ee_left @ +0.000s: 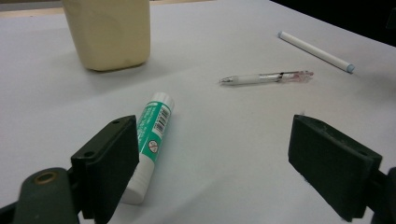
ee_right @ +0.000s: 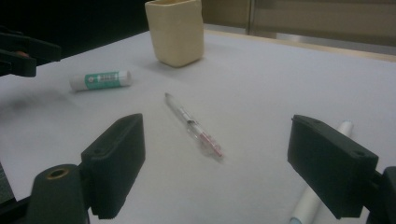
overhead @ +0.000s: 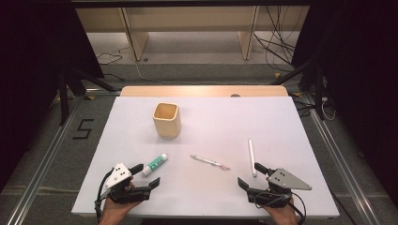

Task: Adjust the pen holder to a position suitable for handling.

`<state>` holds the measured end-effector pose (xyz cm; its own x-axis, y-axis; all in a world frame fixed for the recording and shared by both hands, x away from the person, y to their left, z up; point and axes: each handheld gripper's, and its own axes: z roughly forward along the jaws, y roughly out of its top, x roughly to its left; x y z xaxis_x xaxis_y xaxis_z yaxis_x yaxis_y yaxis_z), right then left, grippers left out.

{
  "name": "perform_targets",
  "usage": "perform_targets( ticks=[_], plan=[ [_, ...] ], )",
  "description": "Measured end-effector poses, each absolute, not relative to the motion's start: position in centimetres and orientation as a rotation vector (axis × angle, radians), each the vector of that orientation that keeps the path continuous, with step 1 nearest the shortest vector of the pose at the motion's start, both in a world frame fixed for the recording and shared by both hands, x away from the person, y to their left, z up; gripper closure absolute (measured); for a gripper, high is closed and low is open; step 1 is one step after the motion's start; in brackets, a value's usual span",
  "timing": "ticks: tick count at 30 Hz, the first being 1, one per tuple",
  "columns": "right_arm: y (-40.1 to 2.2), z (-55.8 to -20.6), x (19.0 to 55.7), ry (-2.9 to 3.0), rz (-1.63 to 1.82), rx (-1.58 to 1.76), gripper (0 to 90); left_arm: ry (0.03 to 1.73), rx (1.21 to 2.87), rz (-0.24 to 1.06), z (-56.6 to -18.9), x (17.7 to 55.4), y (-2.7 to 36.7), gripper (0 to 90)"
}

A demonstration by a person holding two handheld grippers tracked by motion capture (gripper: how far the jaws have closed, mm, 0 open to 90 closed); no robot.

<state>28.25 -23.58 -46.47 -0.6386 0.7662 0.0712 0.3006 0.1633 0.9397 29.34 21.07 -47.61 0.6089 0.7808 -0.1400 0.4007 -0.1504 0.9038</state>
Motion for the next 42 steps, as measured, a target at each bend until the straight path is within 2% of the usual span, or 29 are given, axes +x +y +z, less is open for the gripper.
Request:
perform_targets(
  ticks=[19, 28, 42],
  plan=[
    [-23.6, -46.2, 28.2, 2.014, 1.482, 1.004, 20.0, 1.012, 1.737, 0.427, -47.1, 30.2, 21.2, 16.0],
    [-23.8, -46.1, 28.2, 2.001, 1.494, 1.012, 20.2, 1.01, 1.785, 0.444, -46.1, 32.0, 20.8, 15.9],
    [-23.8, -46.1, 28.2, 2.0, 1.495, 1.007, 20.2, 1.115, 1.748, 0.504, -44.7, 35.7, 22.1, 17.6]
  ],
)
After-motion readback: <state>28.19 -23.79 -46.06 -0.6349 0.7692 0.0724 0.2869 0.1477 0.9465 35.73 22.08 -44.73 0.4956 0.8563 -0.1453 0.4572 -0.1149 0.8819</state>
